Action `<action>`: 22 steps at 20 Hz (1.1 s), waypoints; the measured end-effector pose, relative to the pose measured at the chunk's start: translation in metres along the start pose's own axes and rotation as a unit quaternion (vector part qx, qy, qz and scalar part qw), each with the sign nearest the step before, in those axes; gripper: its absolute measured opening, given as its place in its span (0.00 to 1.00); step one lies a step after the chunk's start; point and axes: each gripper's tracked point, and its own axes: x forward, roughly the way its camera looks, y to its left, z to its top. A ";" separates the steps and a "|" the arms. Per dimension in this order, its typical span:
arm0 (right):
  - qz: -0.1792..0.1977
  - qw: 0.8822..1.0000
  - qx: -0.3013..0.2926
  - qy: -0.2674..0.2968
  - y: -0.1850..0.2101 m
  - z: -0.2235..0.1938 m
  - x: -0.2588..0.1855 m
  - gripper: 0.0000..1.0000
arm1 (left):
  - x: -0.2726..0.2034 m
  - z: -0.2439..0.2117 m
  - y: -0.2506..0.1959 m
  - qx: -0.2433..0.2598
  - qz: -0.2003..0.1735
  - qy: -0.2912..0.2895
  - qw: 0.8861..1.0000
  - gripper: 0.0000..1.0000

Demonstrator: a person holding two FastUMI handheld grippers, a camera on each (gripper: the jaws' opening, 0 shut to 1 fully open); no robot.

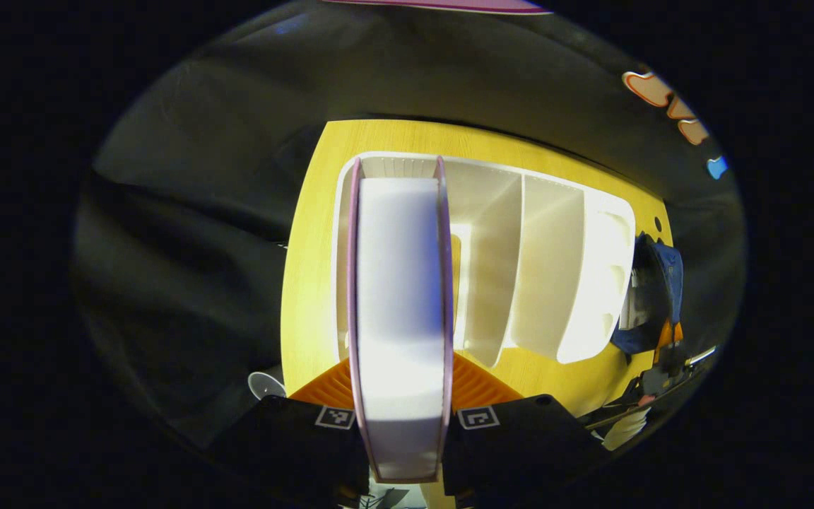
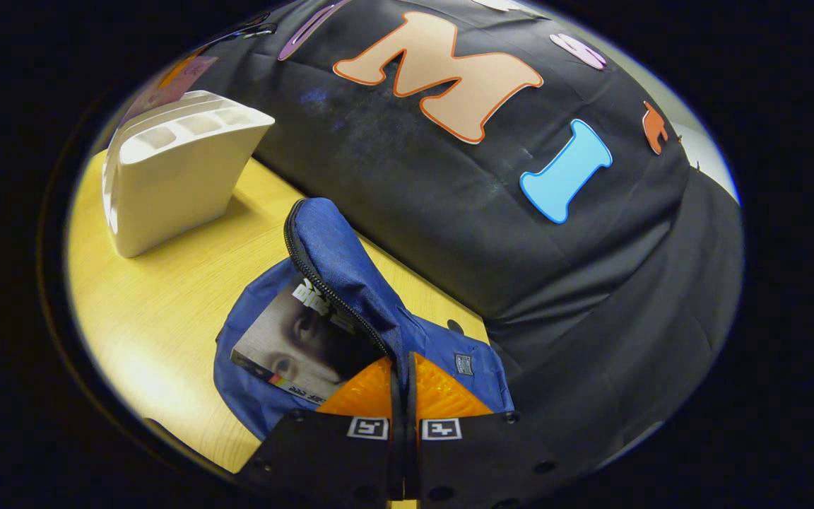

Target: Open the schoolbag, grab two books from the bookshelf and put them into the schoolbag.

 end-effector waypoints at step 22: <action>0.003 1.000 0.020 -0.020 -0.016 0.000 -0.010 0.05 | -0.161 -0.051 -0.106 -0.066 -0.162 -0.145 0.974 0.37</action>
